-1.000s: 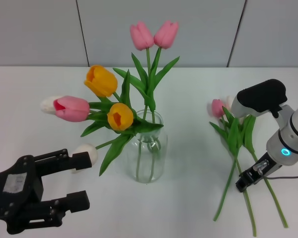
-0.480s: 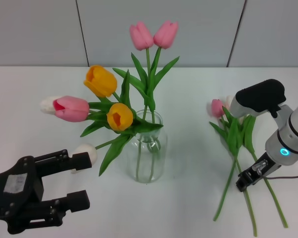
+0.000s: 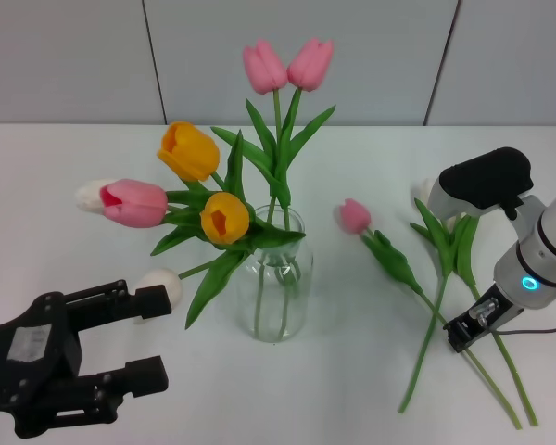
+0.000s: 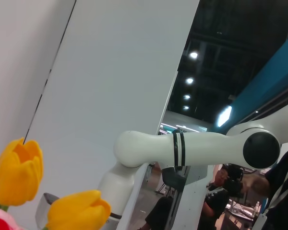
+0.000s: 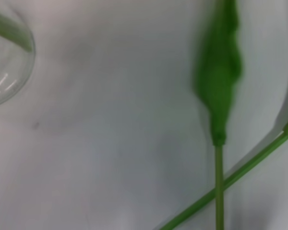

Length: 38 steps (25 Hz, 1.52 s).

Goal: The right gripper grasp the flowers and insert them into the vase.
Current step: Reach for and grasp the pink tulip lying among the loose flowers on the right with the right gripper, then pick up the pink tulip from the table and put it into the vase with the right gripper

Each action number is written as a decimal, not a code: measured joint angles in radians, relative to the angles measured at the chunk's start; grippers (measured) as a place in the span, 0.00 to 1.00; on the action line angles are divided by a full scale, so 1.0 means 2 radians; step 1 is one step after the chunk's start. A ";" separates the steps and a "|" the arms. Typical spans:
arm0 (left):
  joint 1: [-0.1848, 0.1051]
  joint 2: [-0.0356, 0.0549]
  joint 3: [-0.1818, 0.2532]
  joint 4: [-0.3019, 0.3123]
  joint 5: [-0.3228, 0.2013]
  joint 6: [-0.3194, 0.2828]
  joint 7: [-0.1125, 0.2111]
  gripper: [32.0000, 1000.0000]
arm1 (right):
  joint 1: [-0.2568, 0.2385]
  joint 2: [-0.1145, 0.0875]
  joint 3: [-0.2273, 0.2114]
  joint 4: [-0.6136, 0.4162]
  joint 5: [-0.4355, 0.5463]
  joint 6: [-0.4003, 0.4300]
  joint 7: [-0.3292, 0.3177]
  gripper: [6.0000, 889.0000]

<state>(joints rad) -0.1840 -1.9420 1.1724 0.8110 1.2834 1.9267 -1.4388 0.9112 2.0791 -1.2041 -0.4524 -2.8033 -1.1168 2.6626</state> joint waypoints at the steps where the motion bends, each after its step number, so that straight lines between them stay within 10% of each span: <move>1: 0.000 0.0000 0.000 0.000 0.000 0.000 0.000 0.79 | 0.000 0.000 0.000 -0.001 0.000 0.000 0.000 0.11; 20: 0.002 0.0001 -0.002 0.000 0.000 0.001 0.000 0.79 | -0.010 0.000 0.000 -0.031 0.000 -0.006 -0.005 0.03; 38: 0.004 0.0009 -0.003 0.000 0.000 0.001 0.000 0.79 | -0.129 0.000 -0.002 -0.279 0.051 -0.043 -0.022 0.03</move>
<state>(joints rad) -0.1757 -1.9401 1.1657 0.8115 1.2826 1.9294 -1.4388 0.6535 2.0784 -1.2089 -1.0097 -2.7008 -1.2028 2.6182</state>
